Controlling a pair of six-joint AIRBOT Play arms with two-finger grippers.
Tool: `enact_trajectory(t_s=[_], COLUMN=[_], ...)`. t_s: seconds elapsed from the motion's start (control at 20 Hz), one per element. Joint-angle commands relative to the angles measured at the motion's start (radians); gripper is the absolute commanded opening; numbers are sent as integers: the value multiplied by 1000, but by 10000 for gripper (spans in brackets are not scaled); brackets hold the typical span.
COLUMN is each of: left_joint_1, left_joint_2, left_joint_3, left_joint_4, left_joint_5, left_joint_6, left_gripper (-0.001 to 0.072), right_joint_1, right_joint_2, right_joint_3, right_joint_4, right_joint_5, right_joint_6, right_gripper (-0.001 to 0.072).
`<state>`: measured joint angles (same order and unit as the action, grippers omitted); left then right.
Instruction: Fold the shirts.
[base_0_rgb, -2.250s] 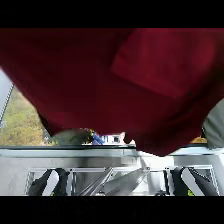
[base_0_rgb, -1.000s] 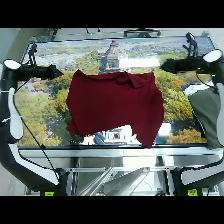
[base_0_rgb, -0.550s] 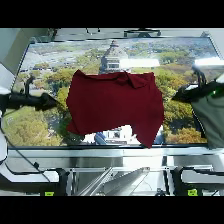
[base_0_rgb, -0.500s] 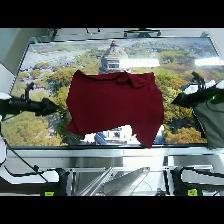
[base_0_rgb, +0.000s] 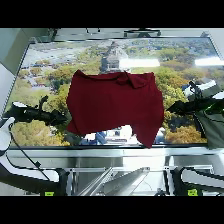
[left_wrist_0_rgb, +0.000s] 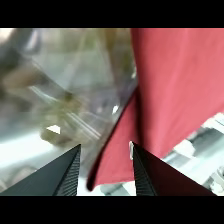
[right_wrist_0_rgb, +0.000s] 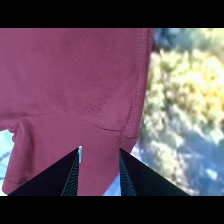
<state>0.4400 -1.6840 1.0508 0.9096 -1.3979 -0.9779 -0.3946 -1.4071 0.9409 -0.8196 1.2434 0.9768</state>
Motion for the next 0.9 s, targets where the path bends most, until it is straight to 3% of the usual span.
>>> enact_trajectory(t_s=[0.0,0.1,0.15,0.3,0.35,0.4,0.6,0.65,0.7,0.75,0.85], left_joint_1=[-67,-114,-134,-157,-157,-154,-146,-147,-147,-147,-148], left_joint_2=[-85,-102,-108,-107,-103,-99,-43,-29,-21,-19,-19], left_joint_3=[42,18,9,8,8,8,7,7,7,7,7], left_joint_4=[12,16,13,39,47,56,105,118,118,117,118], left_joint_5=[-6,-11,-35,-86,-98,-111,-114,-105,-97,-96,-122], left_joint_6=[9,11,27,8,6,3,-9,-7,-6,-6,3], left_gripper=[341,340,273,235,95,49,51,84,177,197,197], right_joint_1=[-1,-2,-2,-2,-3,-3,-3,-3,-3,-3,-2], right_joint_2=[2,1,1,1,1,1,1,1,1,1,1], right_joint_3=[-6,-6,-6,-6,-6,-6,-6,-6,-6,-6,-6], right_joint_4=[33,39,39,39,40,39,36,36,36,39,39], right_joint_5=[1,1,-1,-6,-8,-16,-18,-26,-33,-38,-39], right_joint_6=[-32,-36,-36,-27,1,7,6,6,7,6,7], right_gripper=[293,293,293,297,297,297,306,308,333,443,434])
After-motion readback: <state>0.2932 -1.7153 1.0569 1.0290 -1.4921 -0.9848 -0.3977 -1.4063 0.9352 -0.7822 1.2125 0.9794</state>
